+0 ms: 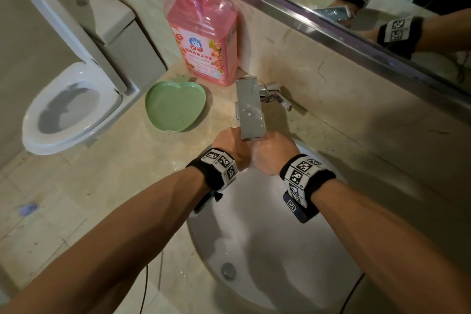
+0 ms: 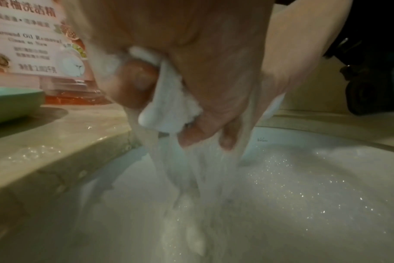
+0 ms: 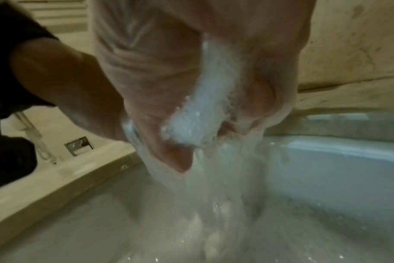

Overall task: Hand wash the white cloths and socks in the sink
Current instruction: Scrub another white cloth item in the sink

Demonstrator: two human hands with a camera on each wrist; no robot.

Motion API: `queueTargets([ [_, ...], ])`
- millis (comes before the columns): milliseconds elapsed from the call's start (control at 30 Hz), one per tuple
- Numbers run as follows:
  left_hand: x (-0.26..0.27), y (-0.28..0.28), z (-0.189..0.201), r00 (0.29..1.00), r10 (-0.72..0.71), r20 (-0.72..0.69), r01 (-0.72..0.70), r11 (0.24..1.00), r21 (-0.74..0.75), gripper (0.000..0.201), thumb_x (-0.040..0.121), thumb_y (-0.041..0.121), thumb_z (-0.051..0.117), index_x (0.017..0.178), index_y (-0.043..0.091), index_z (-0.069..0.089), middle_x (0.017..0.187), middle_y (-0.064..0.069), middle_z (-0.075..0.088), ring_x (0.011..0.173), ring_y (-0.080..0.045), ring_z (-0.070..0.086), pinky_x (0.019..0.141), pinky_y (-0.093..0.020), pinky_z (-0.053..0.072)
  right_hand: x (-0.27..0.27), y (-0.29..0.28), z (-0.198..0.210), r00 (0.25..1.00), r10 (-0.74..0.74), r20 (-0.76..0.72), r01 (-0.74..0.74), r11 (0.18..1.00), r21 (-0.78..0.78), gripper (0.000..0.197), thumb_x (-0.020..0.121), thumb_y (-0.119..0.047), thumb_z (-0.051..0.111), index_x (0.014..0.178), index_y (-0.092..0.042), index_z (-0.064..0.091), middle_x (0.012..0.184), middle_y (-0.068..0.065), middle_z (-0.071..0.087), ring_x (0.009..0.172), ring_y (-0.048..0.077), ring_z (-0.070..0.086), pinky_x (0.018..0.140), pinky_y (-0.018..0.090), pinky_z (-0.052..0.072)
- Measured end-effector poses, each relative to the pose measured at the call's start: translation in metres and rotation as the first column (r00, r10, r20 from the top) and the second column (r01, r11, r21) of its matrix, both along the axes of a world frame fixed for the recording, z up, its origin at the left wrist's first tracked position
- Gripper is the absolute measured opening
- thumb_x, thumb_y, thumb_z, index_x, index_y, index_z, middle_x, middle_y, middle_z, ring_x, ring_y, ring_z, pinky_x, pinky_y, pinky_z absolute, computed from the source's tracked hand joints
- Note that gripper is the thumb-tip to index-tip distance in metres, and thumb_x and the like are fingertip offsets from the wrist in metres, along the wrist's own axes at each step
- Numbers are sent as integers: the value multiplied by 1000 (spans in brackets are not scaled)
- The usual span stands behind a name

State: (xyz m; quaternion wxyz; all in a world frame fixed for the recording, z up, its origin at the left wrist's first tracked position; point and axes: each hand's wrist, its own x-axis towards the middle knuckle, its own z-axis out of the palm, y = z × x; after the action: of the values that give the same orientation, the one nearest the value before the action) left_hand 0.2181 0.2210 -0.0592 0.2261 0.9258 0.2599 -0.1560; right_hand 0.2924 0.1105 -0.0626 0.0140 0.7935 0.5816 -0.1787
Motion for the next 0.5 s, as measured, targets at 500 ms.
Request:
queueTargets([
  [500,-37,28,5,990,-101,101,141,803,-578,53,84,48,64,132,28,56,133,5,56,119,-15,55,104,-36,43,-1,-12,10,835,-53,-548,157,977,145,37,79,1,60,111,-18,68,115,4,68,110,19,61,99,39,49],
])
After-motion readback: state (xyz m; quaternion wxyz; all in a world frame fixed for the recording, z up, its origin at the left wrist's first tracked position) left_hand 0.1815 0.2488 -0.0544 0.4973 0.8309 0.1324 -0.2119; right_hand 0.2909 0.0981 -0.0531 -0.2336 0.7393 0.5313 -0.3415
